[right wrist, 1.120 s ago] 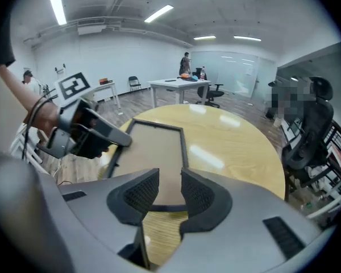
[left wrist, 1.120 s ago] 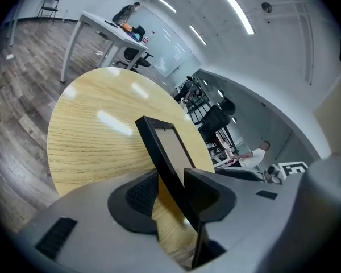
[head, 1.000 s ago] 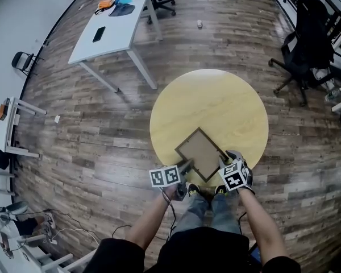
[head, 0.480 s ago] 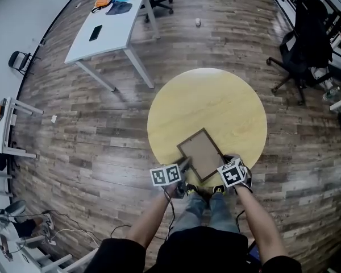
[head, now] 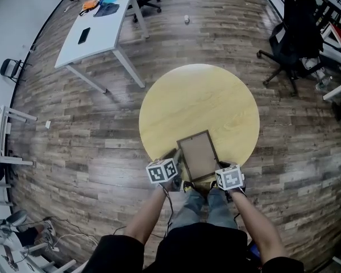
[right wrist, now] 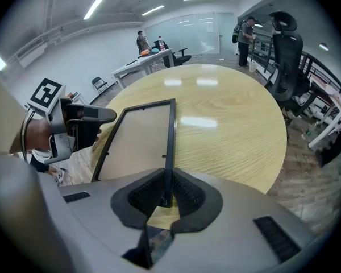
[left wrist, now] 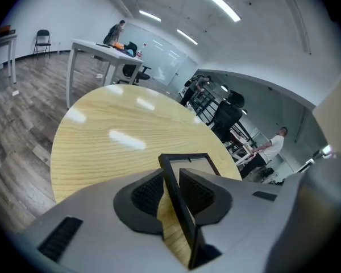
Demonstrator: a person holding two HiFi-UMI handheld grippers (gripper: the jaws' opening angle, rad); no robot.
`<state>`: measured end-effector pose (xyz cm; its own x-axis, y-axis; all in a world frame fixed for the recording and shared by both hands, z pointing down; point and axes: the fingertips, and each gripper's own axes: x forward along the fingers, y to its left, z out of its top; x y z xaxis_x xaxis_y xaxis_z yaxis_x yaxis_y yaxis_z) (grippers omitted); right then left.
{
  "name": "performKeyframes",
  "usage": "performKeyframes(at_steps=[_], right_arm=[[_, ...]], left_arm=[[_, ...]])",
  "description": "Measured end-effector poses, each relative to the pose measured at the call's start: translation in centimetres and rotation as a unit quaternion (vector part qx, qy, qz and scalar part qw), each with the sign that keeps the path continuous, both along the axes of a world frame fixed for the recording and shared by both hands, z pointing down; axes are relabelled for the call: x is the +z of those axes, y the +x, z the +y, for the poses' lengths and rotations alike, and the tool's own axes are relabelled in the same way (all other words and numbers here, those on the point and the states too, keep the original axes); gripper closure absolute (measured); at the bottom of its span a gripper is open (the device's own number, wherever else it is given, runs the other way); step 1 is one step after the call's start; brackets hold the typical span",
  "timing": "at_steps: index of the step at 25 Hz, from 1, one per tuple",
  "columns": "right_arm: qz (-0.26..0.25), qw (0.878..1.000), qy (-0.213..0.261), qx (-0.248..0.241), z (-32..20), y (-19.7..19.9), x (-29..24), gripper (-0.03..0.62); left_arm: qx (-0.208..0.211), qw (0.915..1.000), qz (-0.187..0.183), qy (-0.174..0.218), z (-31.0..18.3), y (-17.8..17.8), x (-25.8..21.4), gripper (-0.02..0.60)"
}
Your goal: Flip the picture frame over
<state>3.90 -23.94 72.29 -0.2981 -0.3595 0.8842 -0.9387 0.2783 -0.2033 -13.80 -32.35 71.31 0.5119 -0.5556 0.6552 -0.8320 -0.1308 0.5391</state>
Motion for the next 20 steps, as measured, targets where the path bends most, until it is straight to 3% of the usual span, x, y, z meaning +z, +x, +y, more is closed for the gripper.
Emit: performKeyframes(at_steps=[6, 9, 12, 16, 20], right_arm=[[-0.009, 1.000, 0.022, -0.008, 0.9, 0.3, -0.3, 0.539], [-0.004, 0.998, 0.058, -0.015, 0.4, 0.8, -1.8, 0.539], [-0.025, 0.993, 0.113, -0.021, -1.4, 0.6, -5.6, 0.537], [-0.074, 0.977, 0.196, -0.031, -2.8, 0.5, -11.9, 0.539], [-0.113, 0.951, 0.286, -0.042, -3.4, 1.2, -20.1, 0.539]], left_arm=[[0.008, 0.9948, -0.023, 0.099, -0.3, 0.1, -4.0, 0.558], [0.028, 0.9845, -0.054, 0.165, 0.1, 0.1, -7.2, 0.558], [0.035, 0.9714, -0.059, 0.227, -0.1, 0.4, -11.3, 0.558], [0.053, 0.9569, -0.065, 0.278, 0.5, 2.3, -15.5, 0.558], [0.048, 0.9468, -0.046, 0.315, 1.4, 4.7, -20.2, 0.558]])
